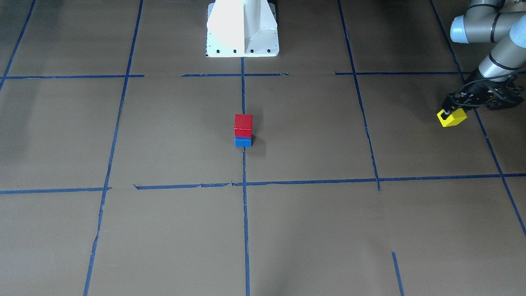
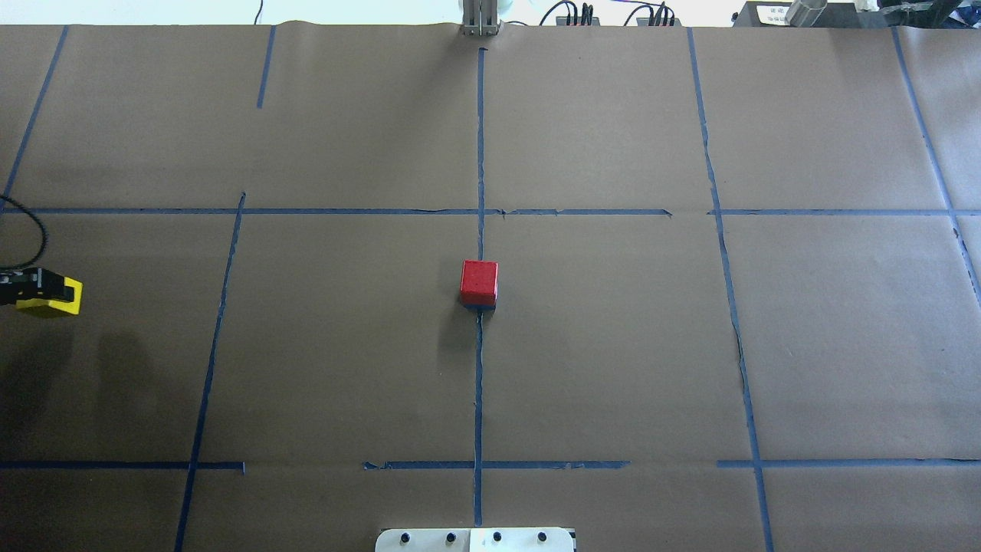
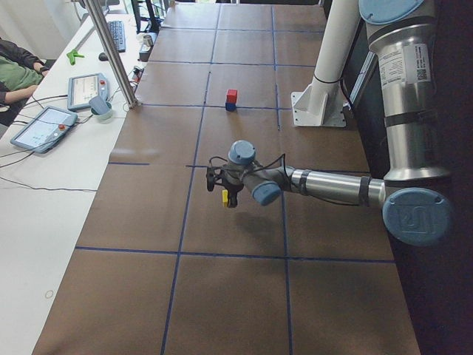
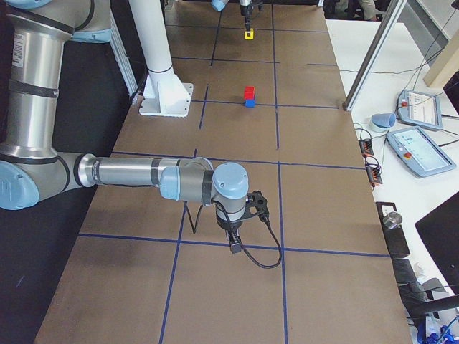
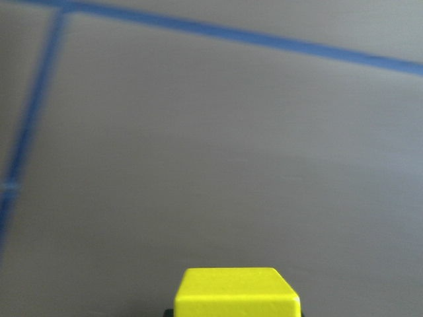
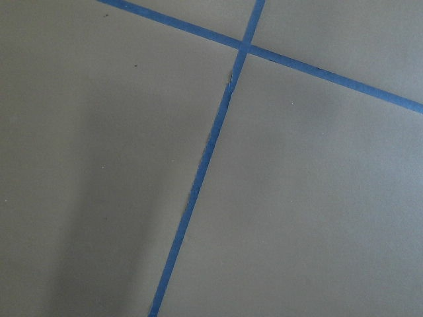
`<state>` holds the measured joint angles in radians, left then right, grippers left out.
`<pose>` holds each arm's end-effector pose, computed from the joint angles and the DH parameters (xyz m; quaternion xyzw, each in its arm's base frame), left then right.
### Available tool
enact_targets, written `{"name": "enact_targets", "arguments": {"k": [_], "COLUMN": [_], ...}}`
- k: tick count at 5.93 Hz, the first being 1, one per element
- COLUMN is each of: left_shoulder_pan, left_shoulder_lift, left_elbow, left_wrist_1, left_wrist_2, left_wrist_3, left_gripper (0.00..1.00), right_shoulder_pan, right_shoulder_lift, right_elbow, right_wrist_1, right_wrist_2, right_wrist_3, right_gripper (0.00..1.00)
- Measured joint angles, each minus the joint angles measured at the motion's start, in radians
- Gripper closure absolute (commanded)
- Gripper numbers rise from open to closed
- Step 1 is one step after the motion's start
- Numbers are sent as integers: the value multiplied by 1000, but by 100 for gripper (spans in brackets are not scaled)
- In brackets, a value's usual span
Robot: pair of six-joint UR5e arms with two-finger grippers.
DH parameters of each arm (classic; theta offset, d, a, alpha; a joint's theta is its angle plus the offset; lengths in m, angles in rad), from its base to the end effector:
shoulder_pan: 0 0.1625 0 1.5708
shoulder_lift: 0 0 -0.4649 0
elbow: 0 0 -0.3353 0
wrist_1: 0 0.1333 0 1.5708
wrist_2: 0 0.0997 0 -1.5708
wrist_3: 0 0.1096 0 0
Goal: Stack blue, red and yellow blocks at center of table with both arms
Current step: 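Carry the yellow cube with the left gripper above the red cube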
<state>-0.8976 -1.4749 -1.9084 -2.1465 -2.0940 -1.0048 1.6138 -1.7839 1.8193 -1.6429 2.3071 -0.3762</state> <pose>0.1995 -0.3762 0.5372 0.0800 0.4442 -0.0449 0.8912 0.0740 -0.3305 0.6898 0.0581 -0.3555 -0.1482 0.9210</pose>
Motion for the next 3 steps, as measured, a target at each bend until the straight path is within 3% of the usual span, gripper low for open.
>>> {"name": "enact_targets", "arguments": {"k": [3], "left_shoulder_pan": [165], "left_shoulder_lift": [-553], "left_elbow": [-52], "left_wrist_1": [549], "left_wrist_2": [36], "left_wrist_3": [-8], "left_gripper": [100], "right_shoulder_pan": [0], "right_shoulder_lift": [0], "right_elbow": [0], "right_wrist_1": [0], "right_wrist_2": [0], "right_wrist_3": [2], "right_gripper": [0]}}
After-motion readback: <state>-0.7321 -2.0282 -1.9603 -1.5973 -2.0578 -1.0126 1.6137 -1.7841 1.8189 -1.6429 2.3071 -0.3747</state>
